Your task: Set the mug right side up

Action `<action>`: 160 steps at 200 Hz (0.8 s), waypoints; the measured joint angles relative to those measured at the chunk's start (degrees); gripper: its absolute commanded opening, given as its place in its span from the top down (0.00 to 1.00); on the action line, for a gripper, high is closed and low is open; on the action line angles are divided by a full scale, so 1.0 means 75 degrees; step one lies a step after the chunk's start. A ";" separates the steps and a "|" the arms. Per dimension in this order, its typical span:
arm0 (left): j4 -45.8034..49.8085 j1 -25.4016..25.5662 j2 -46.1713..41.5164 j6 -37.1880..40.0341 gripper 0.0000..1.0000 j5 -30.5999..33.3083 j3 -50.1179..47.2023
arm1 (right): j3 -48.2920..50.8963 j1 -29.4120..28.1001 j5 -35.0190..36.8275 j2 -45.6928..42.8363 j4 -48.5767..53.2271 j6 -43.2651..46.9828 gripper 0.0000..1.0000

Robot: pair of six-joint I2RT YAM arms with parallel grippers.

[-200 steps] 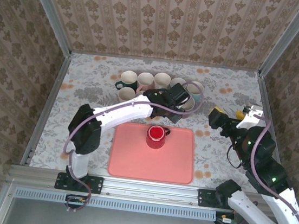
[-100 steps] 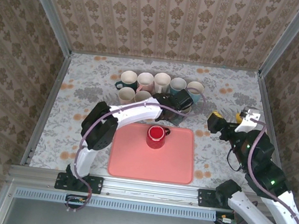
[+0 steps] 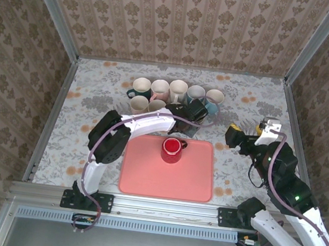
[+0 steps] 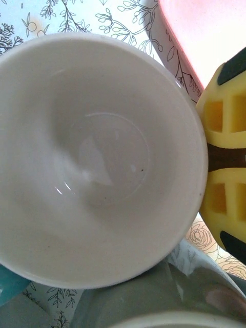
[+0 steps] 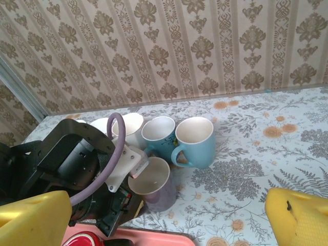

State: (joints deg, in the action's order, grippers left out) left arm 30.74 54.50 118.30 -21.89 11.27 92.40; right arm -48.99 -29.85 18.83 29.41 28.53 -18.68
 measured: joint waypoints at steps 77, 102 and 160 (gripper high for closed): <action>-0.0525 -0.0111 -0.0198 -0.0143 0.70 -0.0242 -0.0501 | -0.0003 0.0000 -0.0175 0.0082 0.0003 0.0189 0.01; -0.0609 -0.0122 -0.0458 -0.0152 0.70 -0.0323 -0.0778 | -0.0064 0.0000 -0.0230 0.0096 0.0009 0.0286 0.02; -0.0729 0.0041 -0.1661 -0.0073 0.70 -0.0405 -0.1215 | -0.0618 0.0000 -0.1183 0.0385 0.0064 0.0656 0.09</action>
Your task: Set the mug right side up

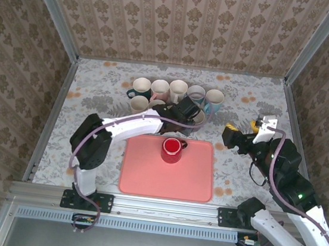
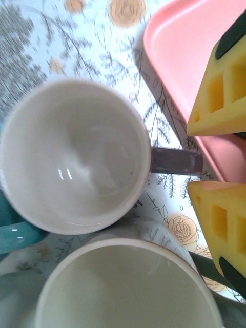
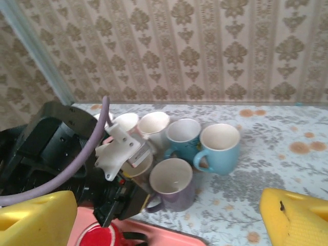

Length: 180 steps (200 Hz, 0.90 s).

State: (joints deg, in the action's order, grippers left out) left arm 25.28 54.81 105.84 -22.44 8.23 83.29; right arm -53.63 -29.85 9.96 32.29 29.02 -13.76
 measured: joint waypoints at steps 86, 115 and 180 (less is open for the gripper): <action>0.0347 -0.1224 -0.3381 0.0662 0.70 -0.1440 -0.1259 | -0.0743 -0.0857 -0.2369 0.1877 0.0766 0.3777 0.06; 0.0603 -0.2177 -0.4319 0.0953 0.71 -0.1577 -0.2057 | -0.1303 -0.2087 -0.2331 0.3258 0.1349 0.6056 0.00; 0.0393 -0.2952 -0.5307 0.1014 0.71 -0.1979 -0.3226 | -0.3258 -0.2658 -0.1903 0.6773 0.3005 0.8542 0.00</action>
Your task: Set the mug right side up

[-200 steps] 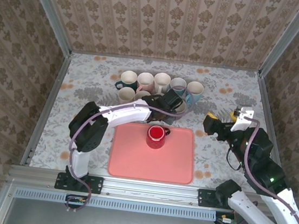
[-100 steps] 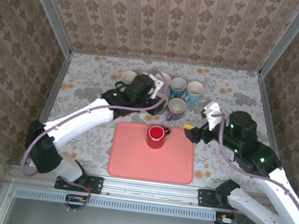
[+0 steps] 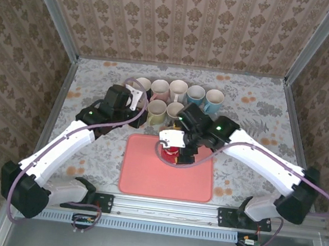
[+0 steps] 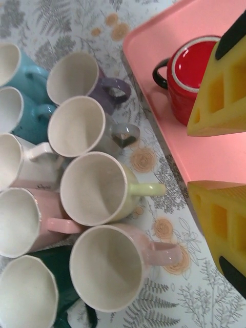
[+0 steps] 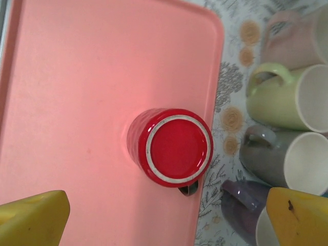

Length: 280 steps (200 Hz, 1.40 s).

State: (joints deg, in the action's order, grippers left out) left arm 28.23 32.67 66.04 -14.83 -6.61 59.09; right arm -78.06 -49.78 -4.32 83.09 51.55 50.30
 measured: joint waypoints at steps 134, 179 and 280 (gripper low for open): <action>-0.0772 -0.0667 -0.0635 -0.0562 0.71 -0.1154 -0.0184 | -0.1204 -0.0140 0.1445 0.2894 0.0583 0.0117 0.00; -0.0799 -0.0670 -0.0717 -0.0624 0.71 -0.1180 -0.0184 | -0.1250 -0.0067 0.1437 0.3378 0.0682 -0.0079 0.00; -0.0807 -0.0833 -0.0729 -0.0653 0.71 -0.1259 -0.0189 | -0.1515 0.0047 0.1262 0.4077 0.0825 -0.0597 0.59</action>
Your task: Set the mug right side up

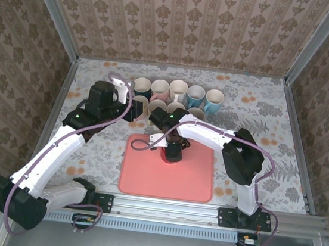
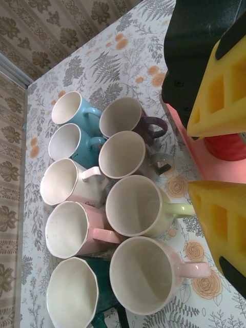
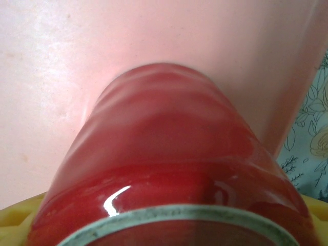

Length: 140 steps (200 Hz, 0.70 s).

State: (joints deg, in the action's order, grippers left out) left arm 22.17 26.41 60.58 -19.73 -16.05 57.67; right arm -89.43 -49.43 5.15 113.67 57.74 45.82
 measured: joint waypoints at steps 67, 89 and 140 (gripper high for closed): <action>-0.0055 -0.0219 -0.0003 0.0006 0.70 0.0041 -0.0044 | -0.0114 0.0067 -0.0705 -0.0740 0.0035 -0.1938 0.68; -0.0047 -0.0289 -0.0099 0.0006 0.69 0.0154 -0.0041 | -0.0055 0.0425 -0.1291 -0.1816 -0.0469 -0.3445 0.70; -0.0082 -0.0335 -0.0644 -0.0096 0.59 0.0254 0.0178 | 0.1105 0.2675 -0.3153 -0.4211 -0.2812 -0.8052 0.74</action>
State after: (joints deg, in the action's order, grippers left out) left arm 21.56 23.90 55.75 -20.45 -14.15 59.00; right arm -81.14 -29.36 -18.50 82.08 36.64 -14.57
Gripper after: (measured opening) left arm 0.356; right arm 0.817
